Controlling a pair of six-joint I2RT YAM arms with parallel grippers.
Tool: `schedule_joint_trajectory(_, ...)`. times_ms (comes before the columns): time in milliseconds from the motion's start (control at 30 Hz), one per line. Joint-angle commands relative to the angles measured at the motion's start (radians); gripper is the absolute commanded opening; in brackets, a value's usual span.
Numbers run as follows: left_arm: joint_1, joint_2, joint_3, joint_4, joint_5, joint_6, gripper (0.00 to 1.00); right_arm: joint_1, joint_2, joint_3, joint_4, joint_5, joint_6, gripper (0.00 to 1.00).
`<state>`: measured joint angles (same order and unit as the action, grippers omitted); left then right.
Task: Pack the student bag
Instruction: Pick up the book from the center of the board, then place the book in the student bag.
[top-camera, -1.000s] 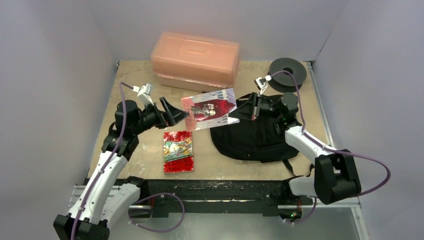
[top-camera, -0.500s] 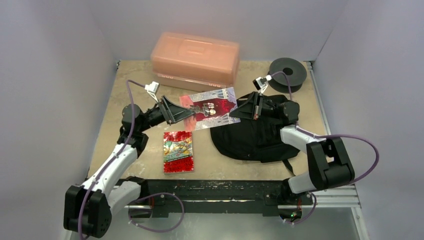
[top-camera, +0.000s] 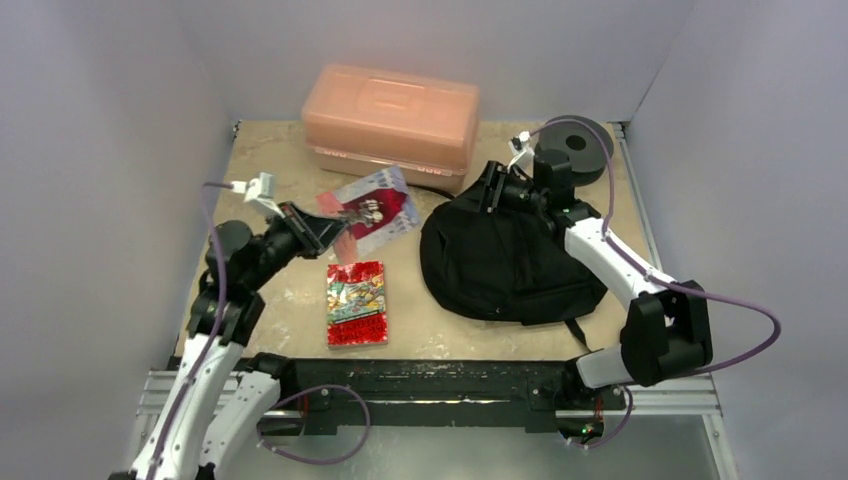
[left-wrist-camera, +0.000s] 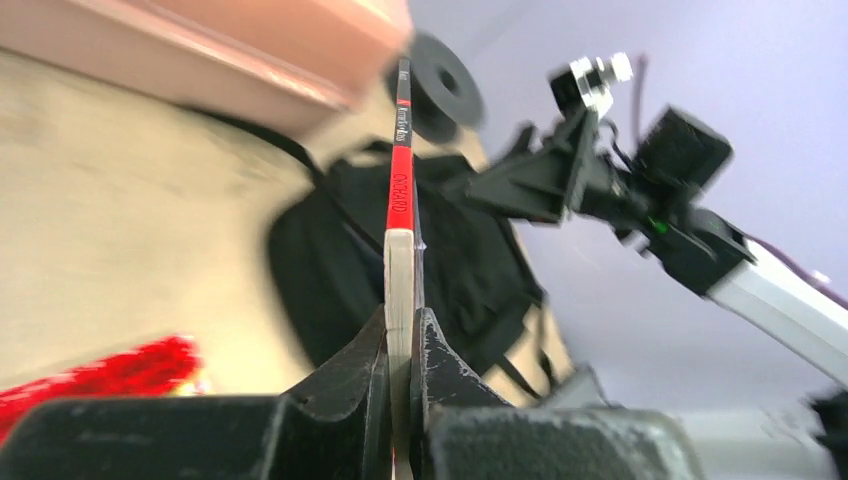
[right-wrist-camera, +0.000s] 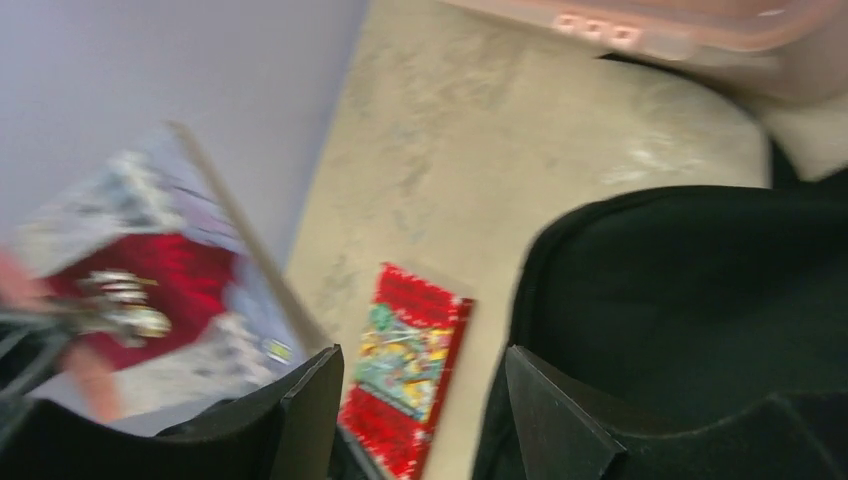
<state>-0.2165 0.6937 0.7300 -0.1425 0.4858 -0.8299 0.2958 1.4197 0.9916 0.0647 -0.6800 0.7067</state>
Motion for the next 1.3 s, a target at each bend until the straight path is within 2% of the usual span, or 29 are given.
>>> schedule_joint_trajectory(0, 0.003, -0.155, 0.143, -0.431, -0.460, 0.243, 0.00, 0.079, 0.018, 0.104, -0.342, 0.352, -0.251, 0.66)
schedule_joint_trajectory(100, 0.003, -0.205, 0.160, -0.492, -0.580, 0.244, 0.00, 0.197, 0.081, 0.197, -0.400, 0.529, -0.276, 0.67)
schedule_joint_trajectory(200, 0.003, -0.211, 0.158, -0.518, -0.575, 0.236, 0.00, 0.286, 0.156, 0.271, -0.475, 0.724, -0.296, 0.67)
schedule_joint_trajectory(300, 0.003, -0.205, 0.142, -0.524, -0.542, 0.221, 0.00, 0.343, 0.218, 0.310, -0.511, 0.808, -0.321, 0.61)
schedule_joint_trajectory(467, 0.003, -0.180, 0.116, -0.489, -0.452, 0.210, 0.00, 0.430, 0.290, 0.348, -0.595, 1.009, -0.326, 0.43)
schedule_joint_trajectory(633, 0.003, -0.119, 0.106, -0.441, -0.322, 0.205, 0.00, 0.463, 0.277, 0.334, -0.599, 1.075, -0.329, 0.13)
schedule_joint_trajectory(767, 0.003, -0.045, 0.090, -0.373, -0.161, 0.184, 0.00, 0.464, 0.235, 0.321, -0.594, 1.063, -0.335, 0.01)
schedule_joint_trajectory(833, 0.003, -0.002, 0.077, -0.324, -0.070, 0.160, 0.00, 0.465, 0.197, 0.310, -0.576, 1.008, -0.338, 0.00)
schedule_joint_trajectory(967, 0.003, 0.063, 0.031, -0.194, 0.054, 0.081, 0.00, 0.456, 0.137, 0.265, -0.504, 0.918, -0.362, 0.08)
schedule_joint_trajectory(1000, 0.003, 0.072, 0.019, -0.167, 0.069, 0.057, 0.00, 0.447, 0.132, 0.252, -0.489, 0.894, -0.360, 0.08)
schedule_joint_trajectory(1033, 0.003, 0.080, 0.008, -0.140, 0.082, 0.038, 0.00, 0.434, 0.131, 0.240, -0.479, 0.866, -0.357, 0.00)
schedule_joint_trajectory(1067, 0.002, 0.087, 0.001, -0.120, 0.095, 0.023, 0.00, 0.421, 0.131, 0.232, -0.472, 0.837, -0.349, 0.00)
schedule_joint_trajectory(1200, 0.002, 0.125, -0.036, -0.023, 0.168, -0.052, 0.00, 0.357, 0.056, 0.168, -0.385, 0.674, -0.322, 0.00)
schedule_joint_trajectory(1267, 0.002, 0.152, -0.067, 0.095, 0.219, -0.122, 0.00, 0.271, -0.037, 0.122, -0.323, 0.498, -0.322, 0.00)
